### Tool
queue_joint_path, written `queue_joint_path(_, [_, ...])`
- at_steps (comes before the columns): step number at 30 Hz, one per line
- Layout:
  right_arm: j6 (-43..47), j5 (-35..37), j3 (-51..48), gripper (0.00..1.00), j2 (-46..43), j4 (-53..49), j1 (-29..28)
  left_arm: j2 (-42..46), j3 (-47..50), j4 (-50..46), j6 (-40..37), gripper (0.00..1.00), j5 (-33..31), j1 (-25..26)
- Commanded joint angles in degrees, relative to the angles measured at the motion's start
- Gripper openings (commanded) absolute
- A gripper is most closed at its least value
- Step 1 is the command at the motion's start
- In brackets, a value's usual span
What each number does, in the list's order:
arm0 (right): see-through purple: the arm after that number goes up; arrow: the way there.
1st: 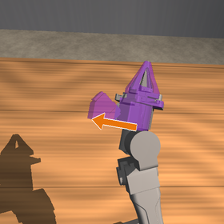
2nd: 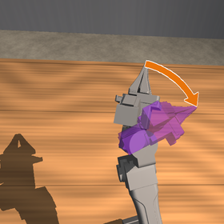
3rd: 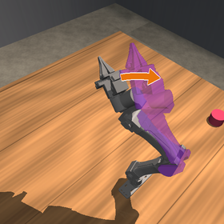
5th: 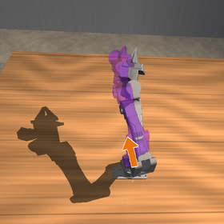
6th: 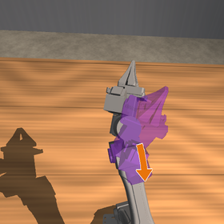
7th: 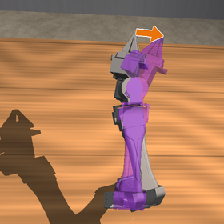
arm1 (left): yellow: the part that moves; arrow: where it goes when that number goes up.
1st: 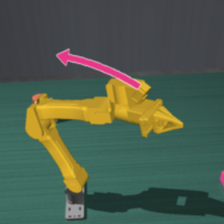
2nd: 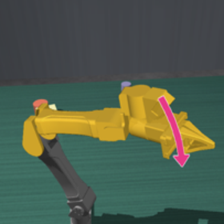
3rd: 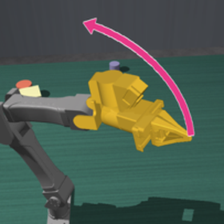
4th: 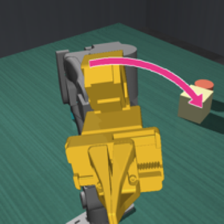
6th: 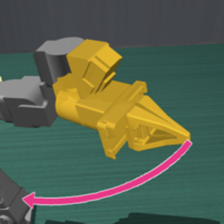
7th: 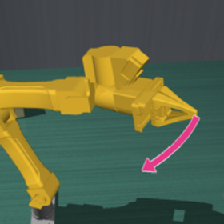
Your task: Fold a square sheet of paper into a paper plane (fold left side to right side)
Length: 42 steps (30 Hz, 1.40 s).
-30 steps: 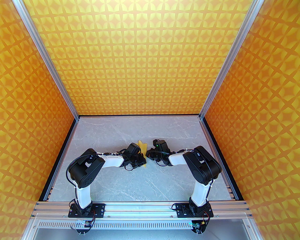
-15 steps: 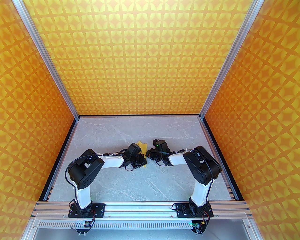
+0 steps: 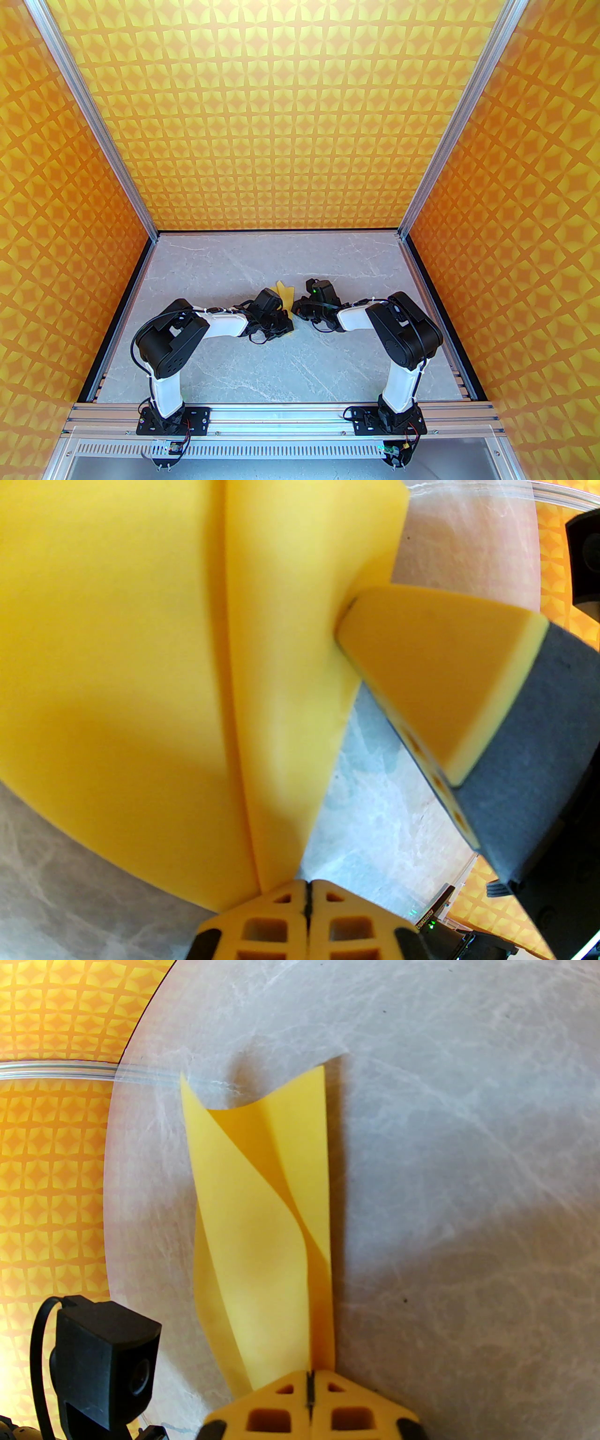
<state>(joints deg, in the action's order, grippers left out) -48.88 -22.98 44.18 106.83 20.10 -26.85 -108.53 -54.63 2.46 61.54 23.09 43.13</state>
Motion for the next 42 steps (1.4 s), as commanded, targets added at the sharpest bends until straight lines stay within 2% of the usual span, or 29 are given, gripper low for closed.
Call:
queue_joint_path(1, [-0.58, 1.72, -0.85, 0.00, 3.21, -0.91, -0.13, -2.40, -0.17, -2.62, 0.84, 0.00, 0.81, 0.37])
queue_joint_path(9, [-0.68, 1.74, -1.00, 0.00, 3.08, -0.81, -0.13, -3.24, -1.46, -6.49, 0.49, 0.00, 0.08, 0.37])
queue_joint_path(21, [-0.67, 1.70, -0.94, 0.00, 3.13, -0.76, -0.13, 4.00, -5.53, -7.83, -3.65, 0.01, 0.11, -2.22])
queue_joint_path(27, [-1.02, 1.49, -0.85, 0.00, 3.48, -0.30, -0.13, 1.23, -7.68, -7.48, -4.51, 0.00, 0.09, -4.10])
queue_joint_path(42, [-1.03, 1.29, -0.94, 0.00, 3.35, -0.36, -0.14, -4.45, -7.59, -6.26, -3.35, 0.00, 0.42, -4.11])
